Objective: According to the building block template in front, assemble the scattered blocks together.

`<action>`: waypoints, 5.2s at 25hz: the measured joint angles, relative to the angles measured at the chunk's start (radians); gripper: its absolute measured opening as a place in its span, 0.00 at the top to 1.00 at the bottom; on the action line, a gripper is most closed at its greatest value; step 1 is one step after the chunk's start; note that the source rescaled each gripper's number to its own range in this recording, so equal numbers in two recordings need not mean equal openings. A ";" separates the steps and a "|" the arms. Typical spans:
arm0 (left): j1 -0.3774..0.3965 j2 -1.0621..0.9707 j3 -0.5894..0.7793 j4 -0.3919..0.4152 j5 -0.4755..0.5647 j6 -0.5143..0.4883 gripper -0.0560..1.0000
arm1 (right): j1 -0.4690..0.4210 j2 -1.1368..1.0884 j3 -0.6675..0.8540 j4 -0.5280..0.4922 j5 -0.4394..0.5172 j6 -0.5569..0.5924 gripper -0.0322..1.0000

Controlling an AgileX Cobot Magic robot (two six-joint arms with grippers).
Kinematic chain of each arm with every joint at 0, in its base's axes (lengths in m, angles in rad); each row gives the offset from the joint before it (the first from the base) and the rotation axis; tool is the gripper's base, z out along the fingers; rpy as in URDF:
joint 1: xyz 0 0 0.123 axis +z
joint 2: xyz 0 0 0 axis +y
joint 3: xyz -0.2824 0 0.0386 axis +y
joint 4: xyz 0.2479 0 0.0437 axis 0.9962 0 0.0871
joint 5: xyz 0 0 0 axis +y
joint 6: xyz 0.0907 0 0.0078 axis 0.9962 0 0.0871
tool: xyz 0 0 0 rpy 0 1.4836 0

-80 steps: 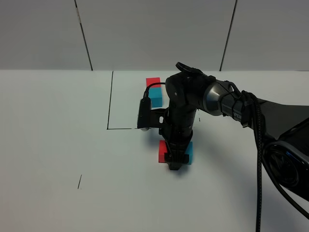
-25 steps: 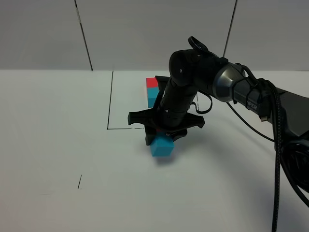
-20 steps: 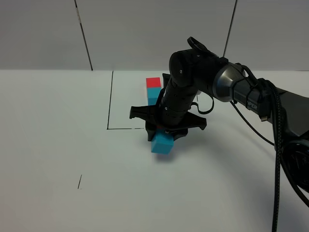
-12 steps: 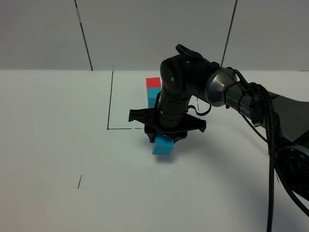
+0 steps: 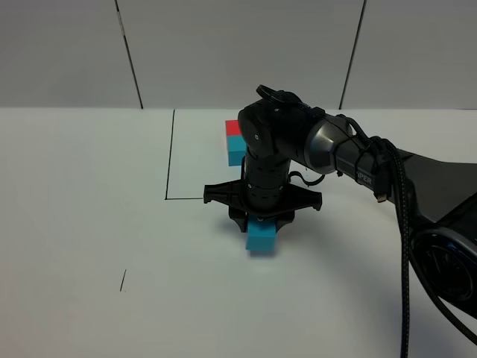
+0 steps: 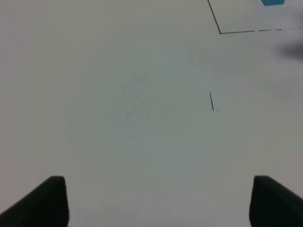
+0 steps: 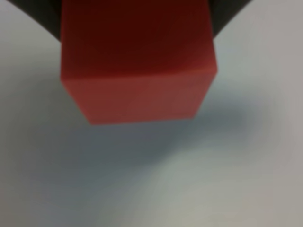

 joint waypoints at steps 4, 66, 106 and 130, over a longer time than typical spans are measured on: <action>0.000 0.000 0.000 0.002 0.000 0.000 0.35 | 0.000 0.000 0.000 -0.021 0.002 0.000 0.97; 0.000 0.000 0.000 0.004 0.000 0.001 0.35 | 0.027 0.074 0.000 0.017 -0.006 -0.068 0.01; 0.000 0.000 0.000 0.004 0.000 0.001 0.35 | -0.674 -0.606 0.352 0.188 0.087 -0.470 0.00; 0.000 0.000 0.000 0.004 0.000 0.001 0.35 | -0.725 -1.753 1.213 0.028 -0.039 -0.393 0.00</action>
